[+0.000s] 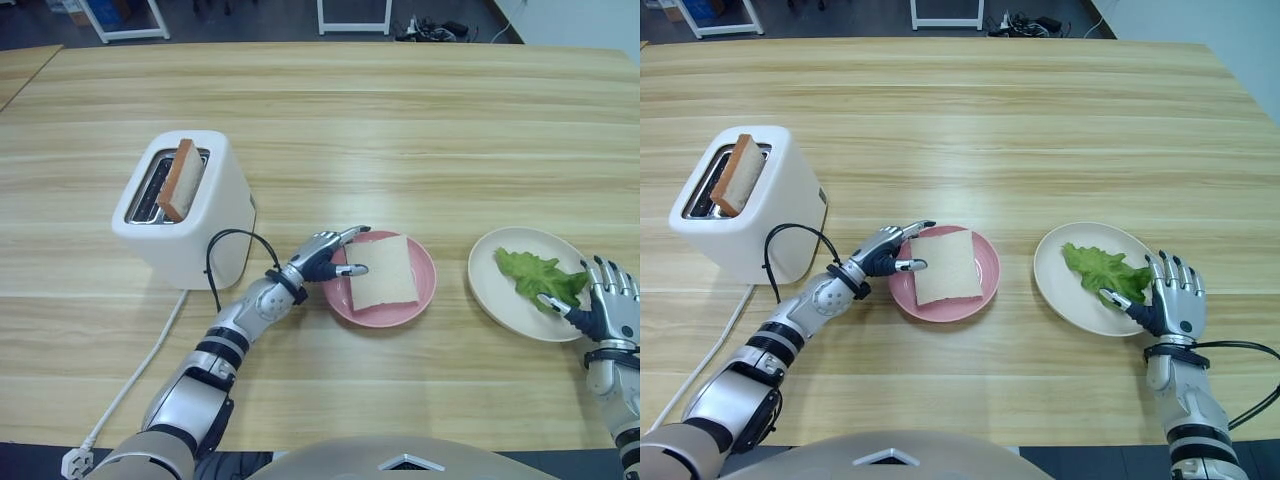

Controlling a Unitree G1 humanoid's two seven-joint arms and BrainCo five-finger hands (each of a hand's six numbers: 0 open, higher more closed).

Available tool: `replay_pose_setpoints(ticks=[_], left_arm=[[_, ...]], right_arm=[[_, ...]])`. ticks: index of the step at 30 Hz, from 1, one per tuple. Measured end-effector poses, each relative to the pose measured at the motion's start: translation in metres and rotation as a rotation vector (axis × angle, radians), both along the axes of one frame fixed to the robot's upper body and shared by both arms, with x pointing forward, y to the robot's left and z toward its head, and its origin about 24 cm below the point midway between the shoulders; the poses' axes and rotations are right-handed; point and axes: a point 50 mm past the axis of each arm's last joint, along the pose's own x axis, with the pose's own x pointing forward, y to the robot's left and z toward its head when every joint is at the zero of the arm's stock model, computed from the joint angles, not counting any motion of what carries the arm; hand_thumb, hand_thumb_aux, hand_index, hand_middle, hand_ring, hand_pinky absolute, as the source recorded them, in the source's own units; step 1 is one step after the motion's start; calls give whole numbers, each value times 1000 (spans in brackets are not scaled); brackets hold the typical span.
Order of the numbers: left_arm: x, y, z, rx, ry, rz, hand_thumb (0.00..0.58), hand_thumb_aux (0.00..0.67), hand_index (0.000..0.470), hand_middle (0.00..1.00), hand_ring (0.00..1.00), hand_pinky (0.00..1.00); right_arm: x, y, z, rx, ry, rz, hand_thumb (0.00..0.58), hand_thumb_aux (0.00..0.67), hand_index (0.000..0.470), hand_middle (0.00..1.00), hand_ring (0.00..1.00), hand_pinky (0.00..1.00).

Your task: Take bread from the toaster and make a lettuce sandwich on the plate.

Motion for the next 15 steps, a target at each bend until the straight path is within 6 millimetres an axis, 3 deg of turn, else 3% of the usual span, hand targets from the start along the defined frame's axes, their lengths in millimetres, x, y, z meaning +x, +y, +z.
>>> replay_pose_setpoints(ticks=[1,2,3,4,5,9,15], left_arm=[[-2,-1,2,2,-21,0,0,0,0,0,0,0],[-3,-1,5,5,-41,-2,0,0,0,0,0,0],[-4,0,10,7,-64,-6,0,0,0,0,0,0],[-6,0,13,5,-79,-4,0,0,0,0,0,0],[-8,0,17,-3,-100,-7,0,0,0,0,0,0],[-14,-4,30,-30,-151,-15,0,0,0,0,0,0],[-14,17,54,-82,-237,77,0,0,0,0,0,0]], right_arm=[[3,3,0,-11,12,13,0,0,0,0,0,0],[4,5,0,-14,25,21,66,39,28,0,0,0],[6,6,0,-18,42,34,374,271,190,0,0,0],[7,7,0,-22,57,38,574,604,424,0,0,0],[7,6,0,-31,75,42,580,670,470,0,0,0],[9,10,8,-47,64,61,580,670,470,0,0,0],[8,15,15,-50,51,80,580,670,470,0,0,0]])
